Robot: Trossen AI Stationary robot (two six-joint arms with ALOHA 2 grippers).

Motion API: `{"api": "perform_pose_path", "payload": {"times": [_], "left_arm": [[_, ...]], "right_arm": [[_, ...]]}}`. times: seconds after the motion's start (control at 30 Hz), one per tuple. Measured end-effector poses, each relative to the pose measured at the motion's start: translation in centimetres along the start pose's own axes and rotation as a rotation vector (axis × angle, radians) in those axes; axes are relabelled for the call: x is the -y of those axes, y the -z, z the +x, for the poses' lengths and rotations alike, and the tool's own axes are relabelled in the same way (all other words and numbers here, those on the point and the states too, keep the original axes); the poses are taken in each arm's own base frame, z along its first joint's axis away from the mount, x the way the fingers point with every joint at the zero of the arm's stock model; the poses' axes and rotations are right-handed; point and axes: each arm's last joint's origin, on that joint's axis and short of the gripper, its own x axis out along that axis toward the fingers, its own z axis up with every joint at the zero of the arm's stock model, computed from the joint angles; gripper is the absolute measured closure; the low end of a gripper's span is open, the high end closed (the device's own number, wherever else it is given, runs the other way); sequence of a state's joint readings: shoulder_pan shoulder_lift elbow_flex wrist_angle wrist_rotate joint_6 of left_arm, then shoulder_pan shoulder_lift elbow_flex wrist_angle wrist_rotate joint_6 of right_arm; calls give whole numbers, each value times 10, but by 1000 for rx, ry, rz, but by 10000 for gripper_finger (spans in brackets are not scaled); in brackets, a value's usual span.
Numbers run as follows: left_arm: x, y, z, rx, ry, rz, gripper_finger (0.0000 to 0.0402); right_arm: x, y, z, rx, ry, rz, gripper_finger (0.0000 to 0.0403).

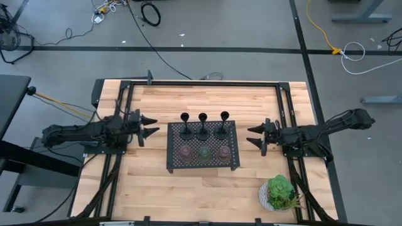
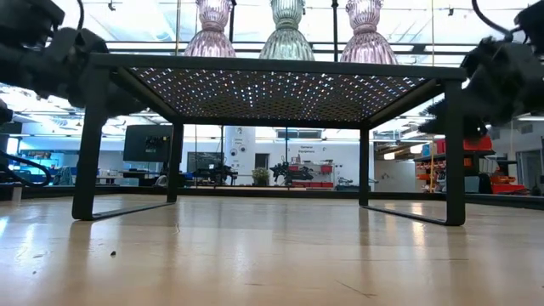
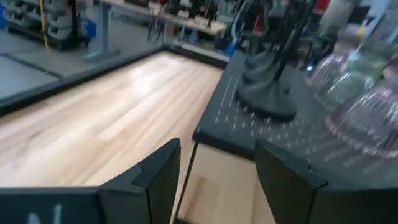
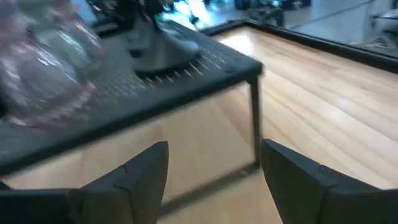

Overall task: Pick & Place candle stick holders
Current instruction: Return to Home Position

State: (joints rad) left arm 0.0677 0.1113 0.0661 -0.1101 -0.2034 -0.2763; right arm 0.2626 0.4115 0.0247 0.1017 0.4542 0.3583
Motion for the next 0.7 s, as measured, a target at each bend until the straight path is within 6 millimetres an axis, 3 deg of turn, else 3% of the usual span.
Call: {"api": "perform_pose_path", "payload": {"times": [0.2,0.3,0.7], "left_arm": [[3,-11,-3,141,45,-23,193],[1,-5,-4,197,62,-35,193],[1,-5,-4,203,74,-42,193]], "right_arm": [[-2,-6,-5,68,-94,43,148],[-2,-11,-10,121,-127,69,148],[2,-26,-26,289,-191,148,148]]}}
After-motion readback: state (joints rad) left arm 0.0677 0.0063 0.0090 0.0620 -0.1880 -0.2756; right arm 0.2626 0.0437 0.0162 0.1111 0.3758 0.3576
